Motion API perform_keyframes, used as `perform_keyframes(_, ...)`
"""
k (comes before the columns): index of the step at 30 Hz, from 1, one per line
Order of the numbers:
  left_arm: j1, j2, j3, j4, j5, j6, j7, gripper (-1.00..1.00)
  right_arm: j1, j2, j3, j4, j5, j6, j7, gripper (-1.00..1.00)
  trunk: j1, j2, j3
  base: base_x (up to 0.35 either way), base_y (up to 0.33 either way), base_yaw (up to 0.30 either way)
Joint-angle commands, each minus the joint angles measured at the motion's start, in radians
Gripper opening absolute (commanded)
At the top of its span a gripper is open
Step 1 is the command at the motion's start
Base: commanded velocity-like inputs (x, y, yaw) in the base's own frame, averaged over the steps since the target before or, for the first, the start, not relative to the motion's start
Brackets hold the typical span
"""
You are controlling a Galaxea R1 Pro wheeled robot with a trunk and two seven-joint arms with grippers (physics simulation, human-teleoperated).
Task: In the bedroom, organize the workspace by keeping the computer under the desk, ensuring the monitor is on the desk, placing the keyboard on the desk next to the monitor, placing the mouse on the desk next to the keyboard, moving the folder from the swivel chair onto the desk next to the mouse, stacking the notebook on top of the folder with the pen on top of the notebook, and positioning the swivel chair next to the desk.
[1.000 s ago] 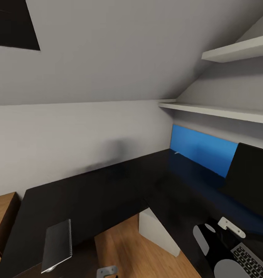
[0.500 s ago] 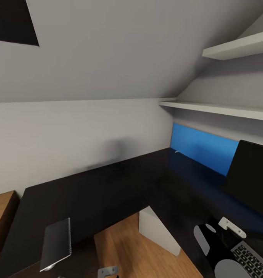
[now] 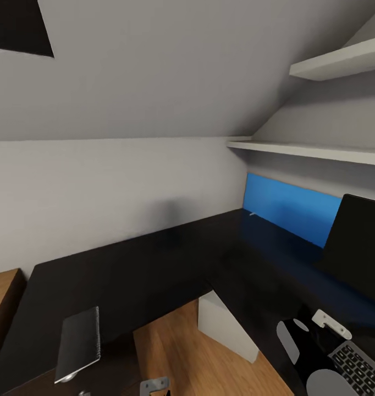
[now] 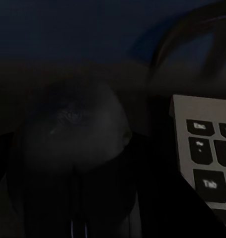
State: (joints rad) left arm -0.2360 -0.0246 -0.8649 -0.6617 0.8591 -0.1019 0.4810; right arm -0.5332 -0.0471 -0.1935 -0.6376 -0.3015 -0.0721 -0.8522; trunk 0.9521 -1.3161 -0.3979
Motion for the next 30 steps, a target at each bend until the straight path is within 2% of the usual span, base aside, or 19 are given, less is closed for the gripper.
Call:
perform_keyframes(1, -0.002, 0.001, -0.007, -0.005, 0.011, -0.008, 0.006, 1.0, -0.001, 0.0, 0.002, -0.001, -0.013, -0.011, -0.002, -1.0, 0.004, -0.008, -0.004, 0.0, 0.0, 0.0)
perform_keyframes(15, -0.002, 0.002, -0.007, -0.021, 0.011, -0.008, 0.008, 1.0, 0.0, 0.001, 0.003, -0.001, -0.012, -0.014, -0.001, -1.0, 0.058, -0.106, -0.048, 0.0, 0.0, -0.046)
perform_keyframes(30, -0.002, 0.005, -0.006, -0.017, 0.012, -0.007, 0.003, 1.0, 0.0, 0.003, 0.006, -0.003, -0.01, -0.016, -0.001, -1.0, 0.058, -0.106, -0.048, 0.007, -0.005, -0.001)
